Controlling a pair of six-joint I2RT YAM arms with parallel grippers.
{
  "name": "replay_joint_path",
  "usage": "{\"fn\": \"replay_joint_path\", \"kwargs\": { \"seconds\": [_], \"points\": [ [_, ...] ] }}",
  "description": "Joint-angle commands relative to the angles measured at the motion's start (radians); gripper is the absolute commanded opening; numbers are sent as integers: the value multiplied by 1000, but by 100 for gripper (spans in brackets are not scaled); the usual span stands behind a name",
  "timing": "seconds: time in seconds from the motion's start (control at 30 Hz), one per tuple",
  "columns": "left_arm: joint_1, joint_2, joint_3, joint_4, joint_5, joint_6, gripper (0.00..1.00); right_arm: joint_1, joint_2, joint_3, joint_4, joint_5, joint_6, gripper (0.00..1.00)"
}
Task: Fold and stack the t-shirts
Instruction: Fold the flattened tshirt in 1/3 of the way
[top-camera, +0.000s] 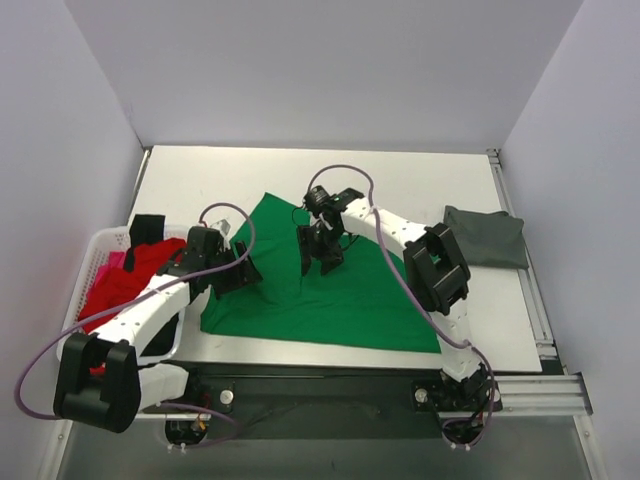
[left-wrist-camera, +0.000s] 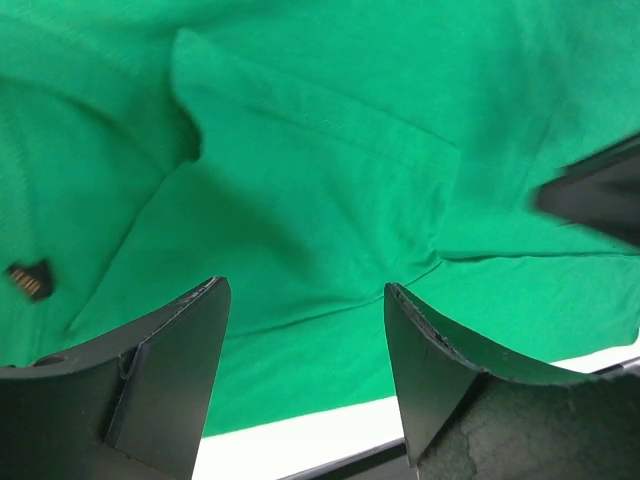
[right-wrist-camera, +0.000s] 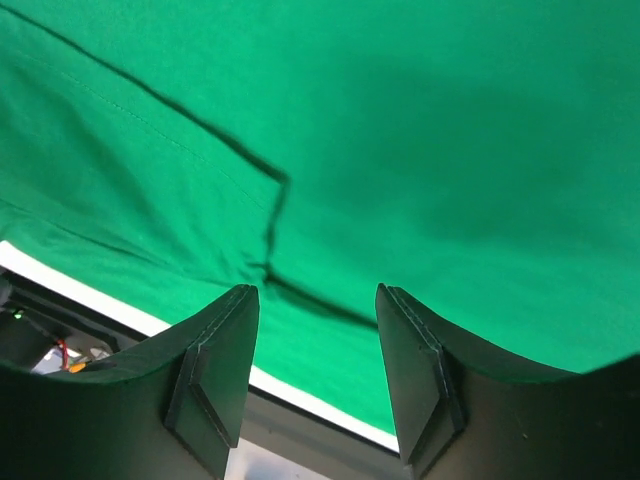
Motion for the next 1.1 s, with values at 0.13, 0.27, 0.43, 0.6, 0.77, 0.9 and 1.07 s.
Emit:
{"fn": "replay_joint_path", "kwargs": {
  "seconds": [0.13, 0.27, 0.43, 0.6, 0.77, 0.9, 1.07],
  "points": [
    [12, 49, -60, 196, 79, 25, 73, 60, 45, 22, 79, -32, 33, 50],
    [27, 71, -74, 211, 85, 44, 73, 60, 67, 30, 105, -29, 42, 49],
    [58, 90, -85, 204, 88, 59, 73, 65, 107, 36, 108, -44, 59, 47],
    [69, 101, -91, 205, 94, 76, 73, 74, 134, 44, 111, -43, 59, 43],
    [78, 115, -97, 201, 105, 84, 73, 80, 142, 56, 111, -32, 64, 39],
    [86, 123, -99, 193, 105, 87, 74, 86, 138, 64, 112, -24, 67, 35],
    [90, 132, -96, 187, 105, 91, 73, 89, 131, 68, 112, -9, 62, 33]
  ]
}}
